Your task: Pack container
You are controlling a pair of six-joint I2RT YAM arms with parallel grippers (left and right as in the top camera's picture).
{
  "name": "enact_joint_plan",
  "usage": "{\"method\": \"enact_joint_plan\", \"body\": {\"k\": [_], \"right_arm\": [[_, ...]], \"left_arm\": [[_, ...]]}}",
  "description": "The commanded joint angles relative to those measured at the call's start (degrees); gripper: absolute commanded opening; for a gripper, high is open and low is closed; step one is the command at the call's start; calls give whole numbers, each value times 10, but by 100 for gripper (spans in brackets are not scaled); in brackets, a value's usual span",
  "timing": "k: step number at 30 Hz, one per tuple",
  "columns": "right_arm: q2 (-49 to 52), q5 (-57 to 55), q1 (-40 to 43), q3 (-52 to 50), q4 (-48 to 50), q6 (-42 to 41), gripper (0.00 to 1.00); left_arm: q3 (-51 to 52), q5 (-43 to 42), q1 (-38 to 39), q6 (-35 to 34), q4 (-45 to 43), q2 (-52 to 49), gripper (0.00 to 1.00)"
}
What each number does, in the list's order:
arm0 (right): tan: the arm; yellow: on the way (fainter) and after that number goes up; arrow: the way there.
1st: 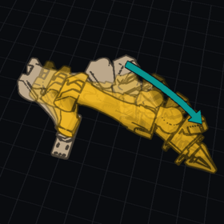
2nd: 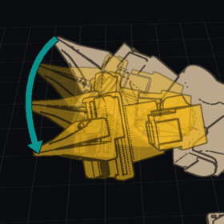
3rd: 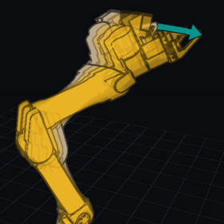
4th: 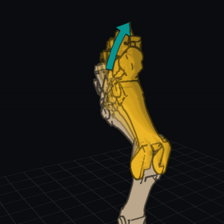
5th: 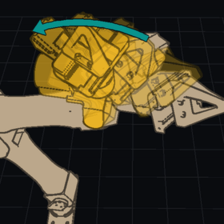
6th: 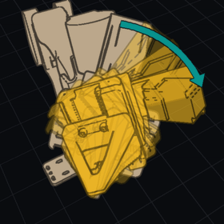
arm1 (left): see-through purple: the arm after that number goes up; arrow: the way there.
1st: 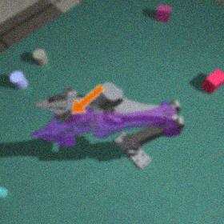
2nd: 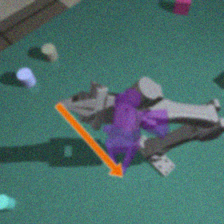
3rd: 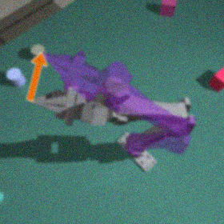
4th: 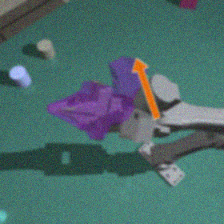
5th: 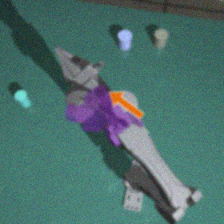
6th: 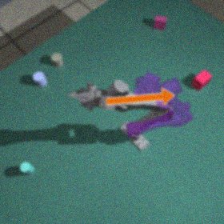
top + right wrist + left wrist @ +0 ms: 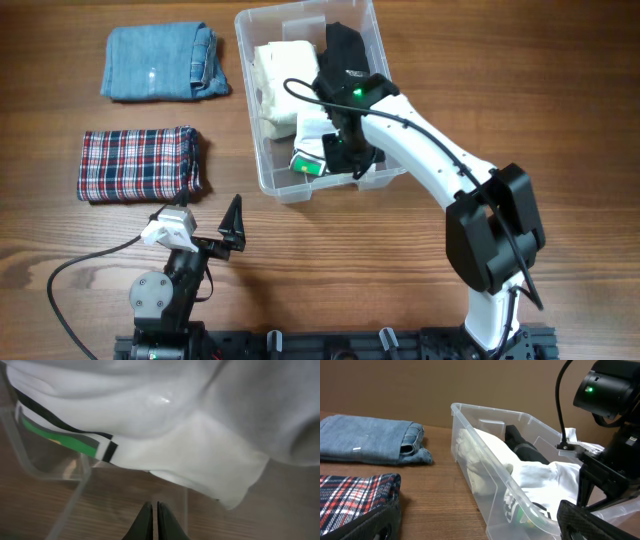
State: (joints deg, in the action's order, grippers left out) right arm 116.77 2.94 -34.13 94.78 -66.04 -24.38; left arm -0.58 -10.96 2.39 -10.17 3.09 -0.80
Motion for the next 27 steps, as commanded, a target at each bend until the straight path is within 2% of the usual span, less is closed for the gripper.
{"method": "enact_joint_plan", "body": {"k": [1,7,13,20,22,27], "right_arm": [[-13,-2,-42,5,-2,-111,4],[-13,-27,-64,5,4,-194,4],[-13,7,-86,5,17,-235,4],[-13,5,-136,5,78,-282,4],[-13,-11,-145,5,86,-277,4],[-49,-107,-122,7,69,-194,6]], "left_arm": [[3,3,-4,9,3,3,100],[3,3,-4,9,3,3,100],[3,3,-4,9,3,3,100],[3,3,-4,9,3,3,100],[3,3,-4,9,3,3,100],[3,3,-4,9,3,3,100]]}}
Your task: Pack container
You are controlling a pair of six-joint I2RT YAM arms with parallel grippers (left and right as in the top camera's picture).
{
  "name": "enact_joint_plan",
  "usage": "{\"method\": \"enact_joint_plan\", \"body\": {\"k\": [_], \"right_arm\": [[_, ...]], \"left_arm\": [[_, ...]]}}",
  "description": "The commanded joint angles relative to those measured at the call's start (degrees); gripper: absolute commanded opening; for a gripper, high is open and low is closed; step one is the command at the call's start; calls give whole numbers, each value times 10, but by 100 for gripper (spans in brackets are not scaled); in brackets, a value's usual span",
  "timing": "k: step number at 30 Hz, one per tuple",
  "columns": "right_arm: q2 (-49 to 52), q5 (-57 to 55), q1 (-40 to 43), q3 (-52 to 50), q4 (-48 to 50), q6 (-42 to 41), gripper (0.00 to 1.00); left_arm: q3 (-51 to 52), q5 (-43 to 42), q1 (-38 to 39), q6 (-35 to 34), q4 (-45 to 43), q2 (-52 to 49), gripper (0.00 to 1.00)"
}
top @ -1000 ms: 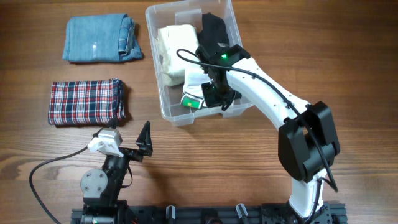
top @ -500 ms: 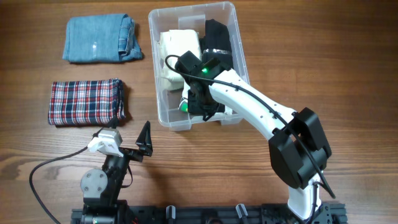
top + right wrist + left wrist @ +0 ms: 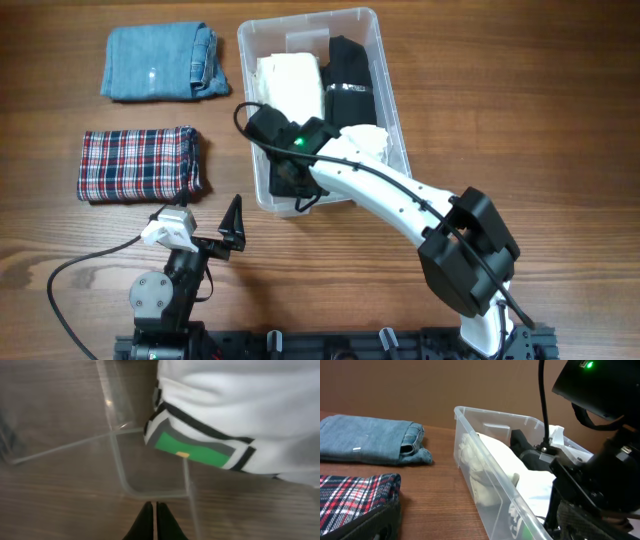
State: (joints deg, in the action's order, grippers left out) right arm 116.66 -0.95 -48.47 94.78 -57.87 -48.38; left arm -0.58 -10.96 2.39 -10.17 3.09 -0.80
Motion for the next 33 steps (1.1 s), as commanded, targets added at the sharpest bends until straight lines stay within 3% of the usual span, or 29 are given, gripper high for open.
{"method": "enact_joint_plan", "body": {"k": [1,3,4,5,6,7,9,12,15,19,33], "right_arm": [[-62,-73,33,7,-13,63,9],[-98,-77,62,7,-9,106,17],[-119,-78,79,7,-5,136,28],[-140,-76,97,8,2,176,49],[-161,-70,116,8,9,224,62],[-176,-63,131,8,14,261,72],[-208,-35,171,8,20,348,82],[-223,-5,240,8,0,451,85],[-210,4,301,3,-17,470,85],[-177,101,351,1,-23,532,85],[-68,100,348,1,-24,555,85]], "left_arm": [[3,3,-4,9,3,3,100],[3,3,-4,9,3,3,100],[3,3,-4,9,3,3,100],[3,3,-4,9,3,3,100],[3,3,-4,9,3,3,100],[3,3,-4,9,3,3,100],[3,3,-4,9,3,3,100],[3,3,-4,9,3,3,100],[3,3,-4,9,3,3,100],[3,3,-4,9,3,3,100],[3,3,-4,9,3,3,100]]}}
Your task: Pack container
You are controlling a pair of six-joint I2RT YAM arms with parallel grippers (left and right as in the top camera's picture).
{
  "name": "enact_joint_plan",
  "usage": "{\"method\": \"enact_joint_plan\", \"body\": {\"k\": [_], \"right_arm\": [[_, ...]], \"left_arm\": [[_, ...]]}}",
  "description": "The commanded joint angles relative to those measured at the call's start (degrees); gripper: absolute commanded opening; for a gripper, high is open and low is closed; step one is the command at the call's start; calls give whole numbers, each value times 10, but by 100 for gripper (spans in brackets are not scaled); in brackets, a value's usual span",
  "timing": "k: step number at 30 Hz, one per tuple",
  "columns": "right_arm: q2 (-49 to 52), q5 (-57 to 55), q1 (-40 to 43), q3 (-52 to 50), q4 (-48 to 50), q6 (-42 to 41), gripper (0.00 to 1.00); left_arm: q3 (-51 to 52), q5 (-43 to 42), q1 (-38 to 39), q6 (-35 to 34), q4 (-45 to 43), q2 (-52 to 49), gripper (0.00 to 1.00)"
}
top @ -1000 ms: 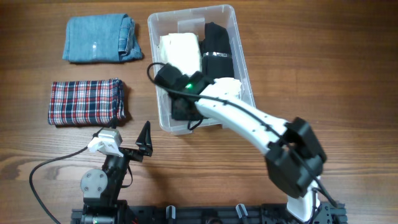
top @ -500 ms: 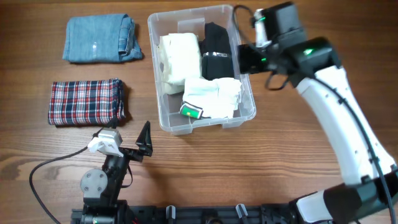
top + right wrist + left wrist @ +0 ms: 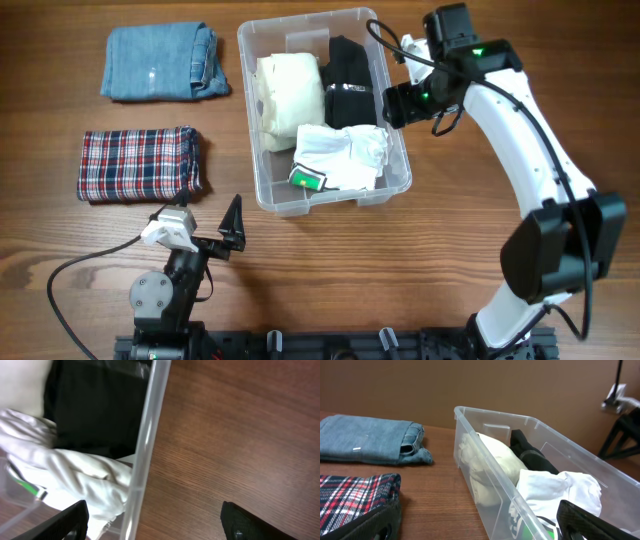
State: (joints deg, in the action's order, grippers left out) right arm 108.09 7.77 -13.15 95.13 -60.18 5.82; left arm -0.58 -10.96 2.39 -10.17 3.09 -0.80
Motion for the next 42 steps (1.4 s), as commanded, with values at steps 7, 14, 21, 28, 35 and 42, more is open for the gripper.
{"method": "enact_joint_plan", "body": {"k": [7,14,21,28,35,42], "right_arm": [[32,13,-6,-3,0,5,81],[32,13,-8,-5,7,-5,45],[33,13,-9,-10,11,-15,28],[35,13,-27,-11,14,-15,29],[49,10,-37,-11,23,-20,28],[67,8,-37,-11,23,-31,21]], "left_arm": [[3,3,-4,9,3,3,100],[3,3,-4,9,3,3,100],[3,3,-4,9,3,3,100],[3,3,-4,9,3,3,100],[3,3,-4,9,3,3,100],[3,3,-4,9,3,3,100]]}}
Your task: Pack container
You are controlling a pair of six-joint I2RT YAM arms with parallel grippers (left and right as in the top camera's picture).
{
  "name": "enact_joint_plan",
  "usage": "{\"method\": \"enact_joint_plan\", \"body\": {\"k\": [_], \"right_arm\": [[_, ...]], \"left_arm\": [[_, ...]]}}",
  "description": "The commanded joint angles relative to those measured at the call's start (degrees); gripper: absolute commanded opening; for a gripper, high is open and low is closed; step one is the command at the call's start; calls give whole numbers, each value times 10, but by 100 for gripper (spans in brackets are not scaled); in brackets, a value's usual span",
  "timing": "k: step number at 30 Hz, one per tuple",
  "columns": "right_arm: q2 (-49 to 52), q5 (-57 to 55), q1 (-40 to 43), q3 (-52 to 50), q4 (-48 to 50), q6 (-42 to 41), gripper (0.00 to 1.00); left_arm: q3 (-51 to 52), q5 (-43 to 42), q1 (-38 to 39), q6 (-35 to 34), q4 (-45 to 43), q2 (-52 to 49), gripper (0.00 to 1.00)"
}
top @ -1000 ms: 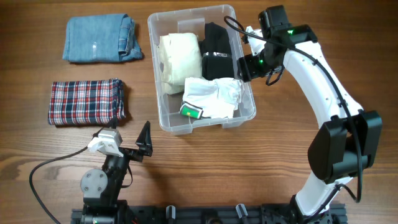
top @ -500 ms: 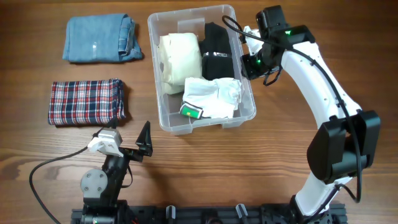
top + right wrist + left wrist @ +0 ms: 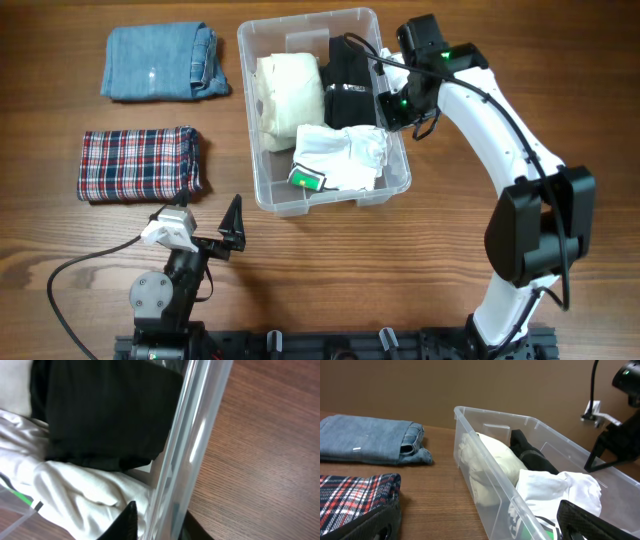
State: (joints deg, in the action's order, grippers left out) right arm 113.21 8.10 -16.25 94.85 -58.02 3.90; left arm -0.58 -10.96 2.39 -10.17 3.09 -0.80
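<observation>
The clear plastic container stands mid-table and holds a cream garment, a black garment and a white garment with a green label. My right gripper is at the container's right wall. One finger is inside by the white garment and the other outside, and the pair is shut on the wall. My left gripper rests open near the table's front left, holding nothing. The folded jeans and the folded plaid cloth lie on the table left of the container.
The arm bases and a cable are along the front edge. Bare wood lies right of the container and between the plaid cloth and the container.
My right gripper was wide open just outside the container's right wall. It now straddles that wall and has shut on it. The container, the clothes and the left arm are where they were.
My right gripper was shut low over the white garment at the front of the container, which stood skewed. Then it was shut at the front left corner, with the container squarer. Then it stood open beside the right wall, and now it grips that wall.
</observation>
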Motion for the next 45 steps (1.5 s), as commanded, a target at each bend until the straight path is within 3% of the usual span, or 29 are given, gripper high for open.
{"method": "enact_joint_plan", "body": {"k": [1,10,30,34,45], "right_arm": [[17,-9,-6,-8,2,-25,20],[17,-47,-6,-8,8,-114,5],[17,-50,-6,-8,10,-341,5],[17,-54,-5,-8,4,-333,4],[16,-88,-3,-8,-57,-206,4]], "left_arm": [[3,3,-4,9,3,3,100],[3,3,-4,9,3,3,100],[3,3,-4,9,3,3,100],[3,3,-4,9,3,3,100],[3,3,-4,9,3,3,100]]}}
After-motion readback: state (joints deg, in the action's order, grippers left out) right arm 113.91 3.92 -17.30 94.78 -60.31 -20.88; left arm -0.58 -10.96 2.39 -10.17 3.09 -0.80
